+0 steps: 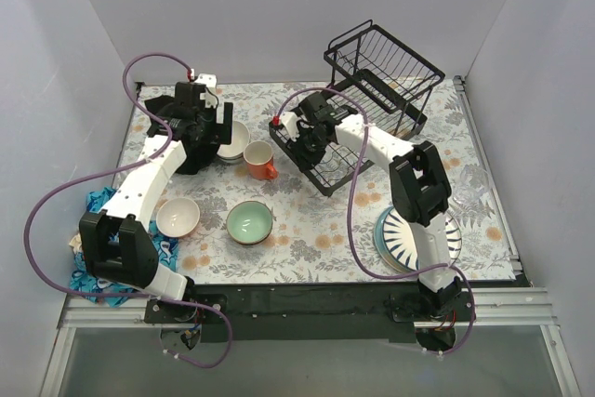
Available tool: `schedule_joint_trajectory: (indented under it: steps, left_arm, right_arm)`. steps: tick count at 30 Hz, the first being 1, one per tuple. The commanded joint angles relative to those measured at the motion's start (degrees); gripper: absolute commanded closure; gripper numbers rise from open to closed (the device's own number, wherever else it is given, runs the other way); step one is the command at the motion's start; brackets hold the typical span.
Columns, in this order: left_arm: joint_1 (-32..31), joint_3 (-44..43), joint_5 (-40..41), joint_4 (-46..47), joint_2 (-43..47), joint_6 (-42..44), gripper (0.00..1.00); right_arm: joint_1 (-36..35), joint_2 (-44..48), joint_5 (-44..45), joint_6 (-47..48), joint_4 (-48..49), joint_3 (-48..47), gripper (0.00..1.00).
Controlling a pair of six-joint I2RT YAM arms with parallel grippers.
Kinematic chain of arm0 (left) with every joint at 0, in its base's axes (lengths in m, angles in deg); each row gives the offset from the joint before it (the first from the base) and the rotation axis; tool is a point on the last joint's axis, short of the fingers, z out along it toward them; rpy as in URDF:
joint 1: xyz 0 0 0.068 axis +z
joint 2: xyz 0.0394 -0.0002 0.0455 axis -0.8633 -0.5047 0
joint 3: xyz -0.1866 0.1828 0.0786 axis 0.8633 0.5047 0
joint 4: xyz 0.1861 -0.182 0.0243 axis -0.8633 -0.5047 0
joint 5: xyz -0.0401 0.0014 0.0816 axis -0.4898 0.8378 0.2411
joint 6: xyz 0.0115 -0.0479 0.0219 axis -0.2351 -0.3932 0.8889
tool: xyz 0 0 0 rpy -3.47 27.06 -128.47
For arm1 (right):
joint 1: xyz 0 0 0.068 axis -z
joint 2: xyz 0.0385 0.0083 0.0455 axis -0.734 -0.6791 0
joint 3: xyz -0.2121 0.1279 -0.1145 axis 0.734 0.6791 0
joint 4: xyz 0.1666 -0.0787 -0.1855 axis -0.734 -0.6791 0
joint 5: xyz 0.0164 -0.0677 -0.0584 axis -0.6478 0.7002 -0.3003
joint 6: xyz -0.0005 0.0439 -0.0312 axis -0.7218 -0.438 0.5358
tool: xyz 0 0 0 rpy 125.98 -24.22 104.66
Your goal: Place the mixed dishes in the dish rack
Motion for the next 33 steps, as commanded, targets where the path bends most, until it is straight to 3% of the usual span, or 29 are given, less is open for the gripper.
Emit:
schedule_joint_trajectory:
  steps: [1,7,15,20,27,33]
  left_arm:
    - [-0.1,-4.1,-1.5,-1.4,1.9,0.1,0.02]
    - [0.0,-7.0,-0.9,-0.7,0.1,1.5,0.02]
    - [-0.6,-9.9,-0.1,0.0,-2.4,2.4,0.02]
    - [-1.9,-9.8,-0.3,0.7,-2.9,4.5,0.02]
    - [-2.1,-7.3,-13.0,1.4,-1.1,8.5,0.02]
    - [-2.1,-3.2,-23.4,3.8,2.0,12.3,0.02]
  right_arm:
    - [0.4,1.8,-1.2,4.1,-4.6,0.2,0.73]
    - [0.8,7.2,-0.5,11.6,-8.1,7.7,0.99]
    - [2.4,19.3,1.2,26.5,-10.8,25.3,0.99]
    - [7.3,22.6,3.4,35.1,-11.0,33.6,0.99]
    - [14.1,19.9,5.7,48.3,-11.9,30.9,0.99]
    - [14.6,18.9,7.8,57.5,-13.2,31.1,0.99]
